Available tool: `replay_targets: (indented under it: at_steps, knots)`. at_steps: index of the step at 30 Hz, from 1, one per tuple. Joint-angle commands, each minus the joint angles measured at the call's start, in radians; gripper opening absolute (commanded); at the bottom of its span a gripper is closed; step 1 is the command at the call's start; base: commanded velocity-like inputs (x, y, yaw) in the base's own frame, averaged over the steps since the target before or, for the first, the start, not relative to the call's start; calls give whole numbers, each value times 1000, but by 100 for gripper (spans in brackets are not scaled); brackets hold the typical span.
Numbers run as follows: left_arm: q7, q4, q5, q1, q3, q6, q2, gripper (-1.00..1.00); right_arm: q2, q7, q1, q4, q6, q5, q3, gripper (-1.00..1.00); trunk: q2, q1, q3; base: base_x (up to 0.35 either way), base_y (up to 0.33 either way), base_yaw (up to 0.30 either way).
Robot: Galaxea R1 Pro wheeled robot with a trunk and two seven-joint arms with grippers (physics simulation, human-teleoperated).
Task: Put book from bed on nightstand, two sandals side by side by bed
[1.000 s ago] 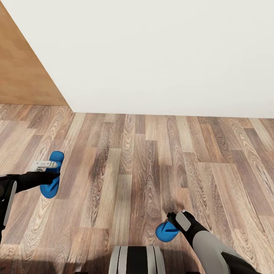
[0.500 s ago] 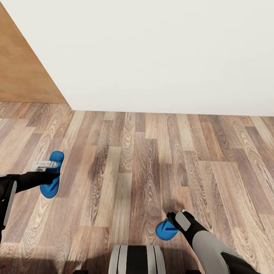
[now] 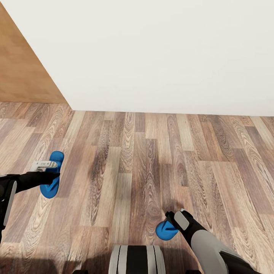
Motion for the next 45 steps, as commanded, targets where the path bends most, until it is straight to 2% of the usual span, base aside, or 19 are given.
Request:
replay_targets:
  at_steps: [1,4,18,22,40,45]
  knots:
    - [-12,-1,-11,-1,1,3,0,-100,1,-7,0,-3,4,-9,3,100,0,0,-4,0,0,0]
    - [-12,-1,-10,-1,1,3,0,-100,2,-7,0,-3,4,-9,3,100,-1,2,-16,0,0,0]
    - [-12,-1,-10,0,1,3,0,-100,4,-7,-1,-3,3,-9,3,100,-1,2,-16,0,0,0]
    - [-12,-1,-10,1,1,3,0,-100,5,-7,-1,-3,3,-9,3,100,-2,3,-32,0,0,0]
    - [-12,-1,-10,1,1,3,0,-100,7,-7,-1,-3,3,-9,3,100,-2,3,-32,0,0,0]
    - [-12,-1,-10,1,1,3,0,-100,8,-7,-1,-3,3,-9,3,100,-3,5,-47,0,0,0]
